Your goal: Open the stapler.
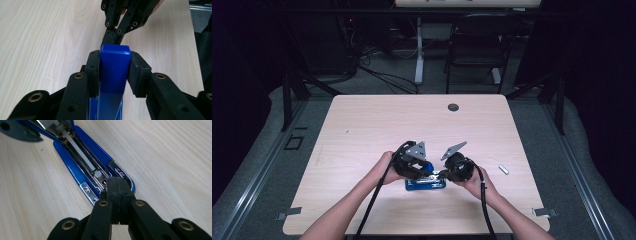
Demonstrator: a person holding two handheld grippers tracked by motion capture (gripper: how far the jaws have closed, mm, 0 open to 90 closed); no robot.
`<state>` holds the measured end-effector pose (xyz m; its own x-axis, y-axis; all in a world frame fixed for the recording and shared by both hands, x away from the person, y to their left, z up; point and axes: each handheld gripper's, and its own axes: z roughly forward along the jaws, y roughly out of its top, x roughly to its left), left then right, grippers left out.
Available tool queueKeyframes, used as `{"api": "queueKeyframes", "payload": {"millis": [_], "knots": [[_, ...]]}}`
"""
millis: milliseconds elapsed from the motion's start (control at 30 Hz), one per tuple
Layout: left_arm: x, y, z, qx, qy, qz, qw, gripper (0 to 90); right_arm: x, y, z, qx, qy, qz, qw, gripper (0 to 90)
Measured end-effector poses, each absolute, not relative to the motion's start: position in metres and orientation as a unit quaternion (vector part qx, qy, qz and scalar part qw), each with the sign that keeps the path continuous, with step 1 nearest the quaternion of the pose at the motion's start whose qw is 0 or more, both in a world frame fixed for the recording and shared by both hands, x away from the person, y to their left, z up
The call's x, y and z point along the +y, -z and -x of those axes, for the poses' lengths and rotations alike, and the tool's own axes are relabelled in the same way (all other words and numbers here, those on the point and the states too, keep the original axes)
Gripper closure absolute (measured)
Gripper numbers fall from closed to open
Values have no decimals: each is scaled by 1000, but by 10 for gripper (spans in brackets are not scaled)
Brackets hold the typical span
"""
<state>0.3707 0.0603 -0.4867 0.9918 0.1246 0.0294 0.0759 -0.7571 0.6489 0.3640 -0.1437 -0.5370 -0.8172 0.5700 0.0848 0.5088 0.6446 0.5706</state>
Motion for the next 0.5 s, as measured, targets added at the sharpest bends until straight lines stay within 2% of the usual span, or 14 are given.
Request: {"api": "queueKeyframes", "payload": {"millis": [500], "knots": [[96, 478, -368, 78, -40, -929, 360, 660, -143, 535, -367, 911, -282, -296, 49, 900]]}}
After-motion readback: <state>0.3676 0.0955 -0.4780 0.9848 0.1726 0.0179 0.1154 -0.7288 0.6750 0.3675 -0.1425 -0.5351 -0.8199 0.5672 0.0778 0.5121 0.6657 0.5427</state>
